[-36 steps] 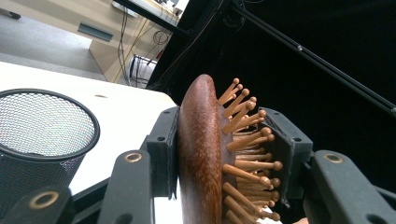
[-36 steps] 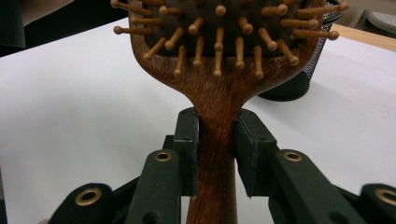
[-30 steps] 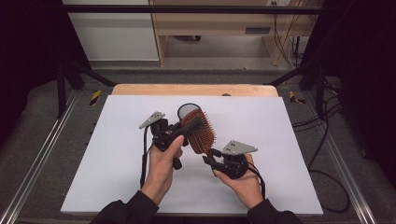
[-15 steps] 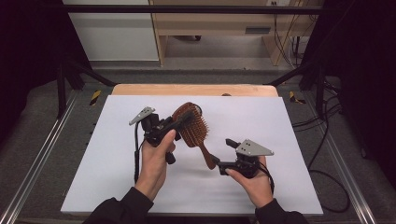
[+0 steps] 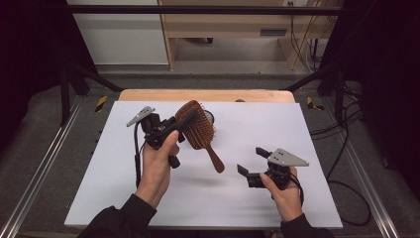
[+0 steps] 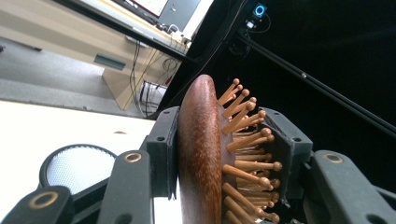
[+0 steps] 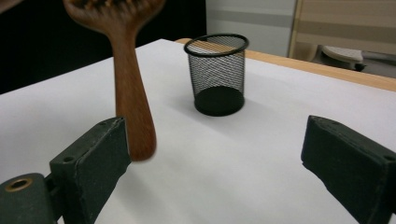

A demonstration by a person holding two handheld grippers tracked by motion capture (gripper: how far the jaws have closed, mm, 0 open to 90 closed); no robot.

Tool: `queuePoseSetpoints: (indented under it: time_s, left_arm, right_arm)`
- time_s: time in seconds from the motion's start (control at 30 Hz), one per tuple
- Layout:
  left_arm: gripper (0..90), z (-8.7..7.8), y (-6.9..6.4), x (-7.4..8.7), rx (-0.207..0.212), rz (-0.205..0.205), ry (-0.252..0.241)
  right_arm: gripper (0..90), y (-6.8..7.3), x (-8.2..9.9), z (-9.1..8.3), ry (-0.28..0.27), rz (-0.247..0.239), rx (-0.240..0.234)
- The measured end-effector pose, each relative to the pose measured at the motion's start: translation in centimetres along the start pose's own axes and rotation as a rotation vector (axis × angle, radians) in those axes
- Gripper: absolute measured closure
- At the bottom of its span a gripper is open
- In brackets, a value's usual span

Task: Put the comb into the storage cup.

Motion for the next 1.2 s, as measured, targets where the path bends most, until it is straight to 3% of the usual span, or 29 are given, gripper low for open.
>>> queuePoseSetpoints:
  time_s: [0.27, 0.47, 0.87, 1.2]
  left_arm:
    - [51.7, 0.3, -0.3, -2.3, 0.002, 0.043, -0.008]
    - [51.6, 0.5, -0.2, -4.1, -0.004, 0.053, -0.031]
    - [51.6, 1.3, 0.4, -8.0, -0.019, 0.113, -0.067]
    - [51.7, 1.9, 2.1, -8.8, -0.054, 0.123, -0.078]
  right_arm:
    - [5.6, -2.3, 1.0, -1.1, -0.005, 0.004, 0.109]
    - [5.4, -3.4, 1.4, -2.1, -0.049, 0.006, 0.170]
    - [5.1, -3.7, 1.8, -1.9, -0.049, 0.010, 0.187]
    - [4.7, -3.8, 1.7, -1.9, -0.053, 0.016, 0.193]
Point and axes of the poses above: each handheld gripper's, and its own axes: z roughly forward along the jaws, x roughly out of its underside, y roughly to its left, the point moved 8 cm from there along z, roughly forward along the jaws, and after that the axes turned 14 degrees about x, right-handed, at the moved point
